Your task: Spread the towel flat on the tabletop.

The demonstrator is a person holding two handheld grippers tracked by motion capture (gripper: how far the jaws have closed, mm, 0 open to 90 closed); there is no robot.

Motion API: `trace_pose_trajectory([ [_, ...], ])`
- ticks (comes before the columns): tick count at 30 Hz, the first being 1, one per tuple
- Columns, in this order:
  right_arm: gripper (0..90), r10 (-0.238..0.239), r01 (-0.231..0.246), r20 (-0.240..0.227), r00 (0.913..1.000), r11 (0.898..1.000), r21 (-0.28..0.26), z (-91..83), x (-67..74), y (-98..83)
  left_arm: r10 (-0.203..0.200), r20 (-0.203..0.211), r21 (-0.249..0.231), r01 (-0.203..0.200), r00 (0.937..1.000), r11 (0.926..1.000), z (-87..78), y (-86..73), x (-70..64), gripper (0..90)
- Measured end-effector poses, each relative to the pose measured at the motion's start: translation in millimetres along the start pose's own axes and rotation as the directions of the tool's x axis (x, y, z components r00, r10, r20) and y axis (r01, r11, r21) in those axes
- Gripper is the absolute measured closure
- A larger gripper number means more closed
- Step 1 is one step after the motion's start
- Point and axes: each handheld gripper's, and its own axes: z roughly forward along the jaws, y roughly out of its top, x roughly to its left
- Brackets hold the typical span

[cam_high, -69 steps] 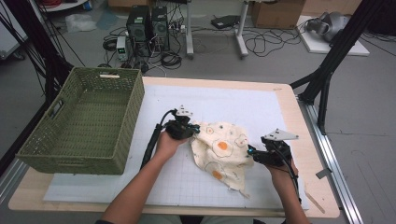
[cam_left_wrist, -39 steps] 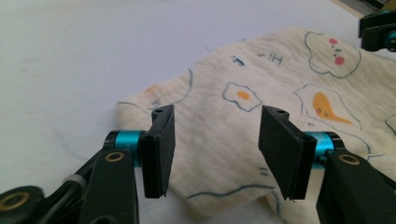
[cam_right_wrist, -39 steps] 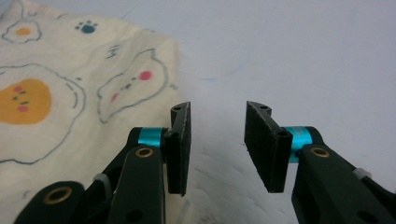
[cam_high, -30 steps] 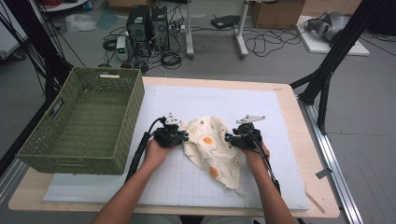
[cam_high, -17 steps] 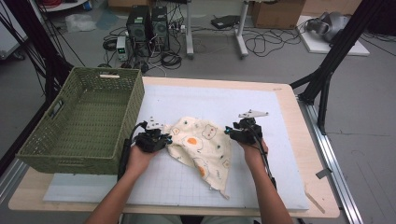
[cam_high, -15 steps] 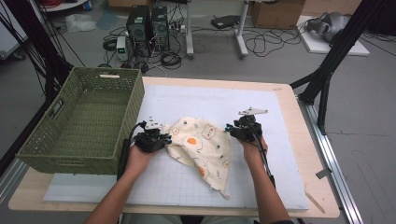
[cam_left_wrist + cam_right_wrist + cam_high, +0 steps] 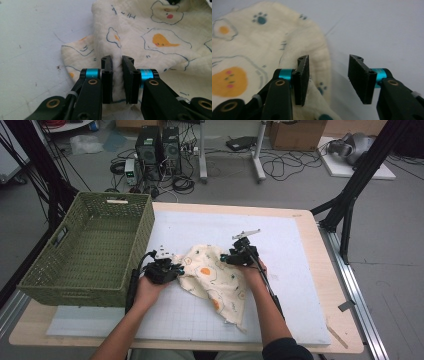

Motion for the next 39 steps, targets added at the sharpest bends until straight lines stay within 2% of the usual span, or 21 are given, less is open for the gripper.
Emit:
trace_pose_trajectory([
  [3,47.7,-0.079,0.078,0.024,0.9966,0.996,0.040,3.9,13.7,0.3,0.006,-0.005,-0.001,-0.006,1.0000,1.0000,-0.7,0.4,-0.6,78.2],
  [6,63.0,-0.124,0.123,0.023,0.9920,0.991,0.052,3.6,20.7,1.4,0.000,-0.004,-0.009,0.000,1.0000,1.0000,-0.6,0.2,-0.2,77.7],
  [7,73.1,-0.142,0.142,0.008,0.9898,0.988,0.054,3.5,23.0,1.7,-0.001,-0.003,-0.008,0.000,1.0000,1.0000,-0.5,0.1,0.0,77.7],
  [9,83.6,-0.178,0.178,-0.006,0.9841,0.982,0.066,3.2,29.0,2.7,-0.001,-0.002,-0.009,0.001,1.0000,1.0000,-0.7,0.2,0.2,77.5],
  [12,85.4,-0.249,0.242,0.076,0.9655,0.966,0.095,-1.0,32.5,4.5,0.001,-0.002,-0.020,-0.001,1.0000,0.9998,-1.6,0.7,-0.1,77.5],
  [14,85.4,-0.247,0.232,0.176,0.9528,0.967,0.100,-9.2,22.3,5.3,0.006,0.003,-0.026,-0.006,1.0000,0.9996,-1.2,1.2,-1.2,77.6],
  [16,85.4,-0.212,0.193,0.281,0.9360,0.977,0.094,-19.1,8.8,5.6,0.022,0.011,-0.030,-0.022,0.9997,0.9993,0.1,1.8,-3.8,78.3],
  [17,85.3,-0.211,0.188,0.342,0.9158,0.977,0.097,-24.2,2.5,5.6,0.025,0.015,-0.038,-0.024,0.9996,0.9990,0.7,2.1,-5.3,78.3],
  [18,85.2,-0.207,0.182,0.372,0.9047,0.978,0.100,-26.3,0.3,5.5,0.032,0.017,-0.051,-0.032,0.9993,0.9982,1.4,3.0,-7.3,77.5],
  [19,85.2,-0.212,0.186,0.414,0.8852,0.977,0.102,-28.0,-2.3,5.6,0.043,0.011,-0.071,-0.042,0.9990,0.9966,1.9,4.1,-9.9,73.5],
  [21,82.0,-0.213,0.181,0.485,0.8479,0.977,0.114,-27.9,-3.7,5.3,0.041,-0.016,-0.100,-0.042,0.9990,0.9941,1.6,6.3,-14.3,56.9],
  [22,78.7,-0.211,0.174,0.502,0.8388,0.977,0.119,-27.5,-5.0,4.9,0.034,-0.023,-0.109,-0.037,0.9992,0.9933,-0.2,6.9,-14.2,51.5],
  [23,75.0,-0.197,0.156,0.505,0.8405,0.980,0.122,-27.8,-6.6,4.1,0.025,-0.026,-0.119,-0.028,0.9994,0.9926,-2.0,7.0,-13.0,48.6],
  [24,73.6,-0.180,0.143,0.500,0.8472,0.983,0.112,-28.3,-7.4,3.4,0.016,-0.029,-0.122,-0.020,0.9994,0.9924,-3.9,7.2,-11.2,46.5],
  [26,69.3,-0.171,0.141,0.497,0.8510,0.985,0.097,-32.5,-8.8,1.8,-0.029,-0.024,-0.152,0.025,0.9993,0.9881,-8.0,7.1,-5.5,45.3],
  [31,63.0,-0.108,0.114,0.459,0.8818,0.993,0.015,-53.9,-15.5,-7.5,-0.079,-0.029,-0.206,0.072,0.9964,0.9760,-14.2,7.9,2.5,45.8],
  [32,62.0,-0.089,0.100,0.441,0.8929,0.995,-0.001,-57.7,-17.1,-11.0,-0.087,-0.030,-0.213,0.079,0.9958,0.9737,-14.8,8.1,3.8,46.9],
  [33,60.7,-0.065,0.080,0.406,0.9117,0.997,-0.020,-61.2,-18.8,-15.0,-0.096,-0.036,-0.220,0.086,0.9947,0.9717,-15.3,8.4,5.1,47.5],
  [37,54.8,-0.027,0.040,0.343,0.9390,0.999,-0.031,-69.9,-18.8,-32.8,-0.116,-0.052,-0.232,0.101,0.9919,0.9674,-16.0,9.9,8.6,48.9],
  [38,50.3,-0.003,0.010,0.299,0.9544,1.000,-0.020,-69.7,-17.9,-36.2,-0.117,-0.052,-0.229,0.102,0.9918,0.9681,-15.2,10.3,8.6,49.5],
  [39,50.0,0.026,-0.018,0.235,0.9716,0.999,-0.038,-69.7,-16.3,-40.7,-0.120,-0.052,-0.224,0.105,0.9914,0.9688,-14.5,10.8,8.6,50.1],
])
